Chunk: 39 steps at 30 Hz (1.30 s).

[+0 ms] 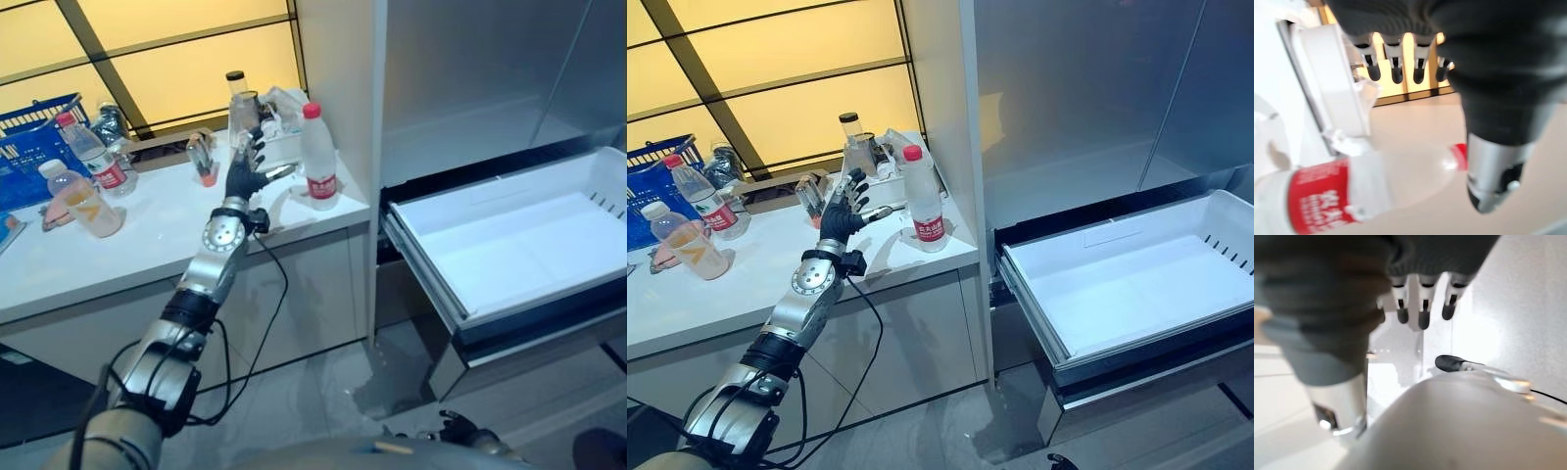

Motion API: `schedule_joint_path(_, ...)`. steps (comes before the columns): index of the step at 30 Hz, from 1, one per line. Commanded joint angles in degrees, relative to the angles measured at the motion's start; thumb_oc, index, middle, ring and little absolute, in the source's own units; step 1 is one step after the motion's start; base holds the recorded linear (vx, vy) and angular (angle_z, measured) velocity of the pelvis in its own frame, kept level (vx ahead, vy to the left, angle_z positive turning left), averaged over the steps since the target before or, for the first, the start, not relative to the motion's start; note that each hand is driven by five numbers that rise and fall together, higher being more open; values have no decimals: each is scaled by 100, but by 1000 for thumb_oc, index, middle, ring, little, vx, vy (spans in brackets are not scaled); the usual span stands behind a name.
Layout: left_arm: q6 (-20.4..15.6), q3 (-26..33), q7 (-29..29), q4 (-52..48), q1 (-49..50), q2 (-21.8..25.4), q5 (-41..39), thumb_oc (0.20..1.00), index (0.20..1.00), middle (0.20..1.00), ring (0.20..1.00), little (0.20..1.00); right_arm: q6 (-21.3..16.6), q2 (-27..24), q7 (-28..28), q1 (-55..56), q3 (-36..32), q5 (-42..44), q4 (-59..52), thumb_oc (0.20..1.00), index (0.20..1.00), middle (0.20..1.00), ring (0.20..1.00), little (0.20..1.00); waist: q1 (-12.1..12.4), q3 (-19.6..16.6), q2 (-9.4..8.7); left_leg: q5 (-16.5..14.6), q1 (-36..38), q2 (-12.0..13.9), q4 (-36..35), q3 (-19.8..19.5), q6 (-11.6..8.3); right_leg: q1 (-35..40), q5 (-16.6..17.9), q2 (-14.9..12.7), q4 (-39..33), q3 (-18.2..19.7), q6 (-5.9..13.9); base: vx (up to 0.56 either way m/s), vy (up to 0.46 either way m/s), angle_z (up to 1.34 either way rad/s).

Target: Take the drinks into the refrigerator

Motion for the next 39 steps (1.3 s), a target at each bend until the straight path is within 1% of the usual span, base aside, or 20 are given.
schedule_joint_path(1,-76,-31,43,611,-1108,296,310,1000,1000,1000,1000,1000,-50,182,-61,-97,-21,242,286,1000,1000,1000,1000,1000,-117,23,-513,-306,-25,-330,9,32,222,361,-415,-246,63,55,321,-4,-12,-16)
schedule_joint_path(2,-22,-72,1,865,-1176,327,337,1000,1000,1000,1000,1000,-57,135,-73,-42,-79,280,299,1000,1000,1000,1000,1000,-153,25,-506,-303,-27,-320,9,49,218,344,-408,-239,63,81,324,-4,-9,-8)
schedule_joint_path(5,20,-45,-79,1125,-1151,288,193,1000,1000,1000,1000,1000,-55,106,-78,12,-125,316,299,1000,1000,1000,1000,1000,-178,27,-500,-300,-17,-310,9,73,221,337,-401,-229,63,115,323,0,0,0)
schedule_joint_path(6,80,-46,-209,1310,-1091,348,186,1000,1000,1000,1000,1000,-60,137,-102,105,-159,327,271,1000,1000,1000,1000,1000,-218,31,-488,-301,-18,-308,9,104,223,318,-394,-221,63,152,325,-7,0,-8)
schedule_joint_path(10,97,14,-239,1480,-944,359,221,1000,1000,1000,1000,1000,-69,171,-98,197,-182,299,282,1000,1000,1000,1000,1000,-250,29,-477,-308,-5,-307,9,152,226,310,-391,-209,63,211,322,5,4,-16)
schedule_joint_path(13,87,111,-271,1599,-695,236,220,1000,1000,1000,1000,1000,-53,173,-75,164,-272,293,472,1000,1000,1000,1000,1000,-273,39,-472,-318,11,-303,9,194,225,295,-395,-194,63,243,314,10,3,-5)
schedule_joint_path(17,75,100,-245,1597,-671,125,237,1000,1000,1000,1000,1000,-36,108,-71,75,-340,324,600,1000,1000,1000,1000,1000,-282,45,-475,-320,-3,-292,9,203,224,279,-396,-190,63,248,312,6,0,-2)
schedule_joint_path(21,59,12,-170,1591,-792,-35,221,1000,1000,1000,1000,1000,-39,77,-132,5,-372,393,575,1000,1000,1000,1000,1000,-315,95,-472,-299,-48,-297,9,202,224,219,-375,-176,63,257,314,-8,2,0)
schedule_joint_path(30,10,-204,-56,1536,-1144,-317,210,1000,1000,1000,1000,1000,-107,60,-260,77,-403,472,311,1000,1000,1000,1000,1000,-493,247,-392,-263,-155,-320,9,291,218,79,-312,-150,63,349,318,-7,2,-4)
schedule_joint_path(31,5,-266,-31,1609,-1256,-373,251,1000,1000,1000,1000,1000,-128,54,-282,106,-402,507,229,1000,1000,1000,1000,1000,-561,281,-363,-253,-182,-319,9,321,213,40,-300,-151,63,371,316,0,0,0)
schedule_joint_path(33,0,-281,-6,1649,-1306,-414,248,1000,1000,1000,1000,1000,-143,41,-297,126,-409,524,183,1000,1000,1000,1000,1000,-589,300,-346,-248,-193,-322,9,333,212,17,-292,-148,63,388,315,-18,3,-7)
schedule_joint_path(35,-9,-365,36,1784,-1502,-544,245,1000,1000,1000,1000,1000,-192,-8,-354,136,-419,597,14,1000,1000,1000,1000,1000,-685,389,-290,-226,-248,-331,9,385,207,-61,-254,-145,63,443,320,-30,16,-12)
schedule_joint_path(36,-10,-365,36,1786,-1504,-545,244,1000,1000,1000,1000,1000,-190,-9,-354,136,-420,597,12,1000,1000,1000,1000,1000,-683,389,-289,-226,-249,-331,9,386,207,-63,-253,-145,63,445,320,-25,24,-5)
schedule_joint_path(38,0,-424,36,1918,-1638,-630,286,1000,1000,1000,1000,1000,-251,-59,-383,165,-433,652,-170,1000,1000,1000,1000,1000,-789,449,-224,-208,-284,-342,9,457,202,-128,-227,-138,63,522,323,-13,21,-11)
schedule_joint_path(39,-1,-424,36,1921,-1641,-631,286,1000,1000,1000,1000,1000,-250,-61,-383,166,-434,652,-173,1000,1000,1000,1000,1000,-785,450,-223,-209,-284,-341,9,460,202,-129,-227,-137,63,525,323,-18,29,-12)
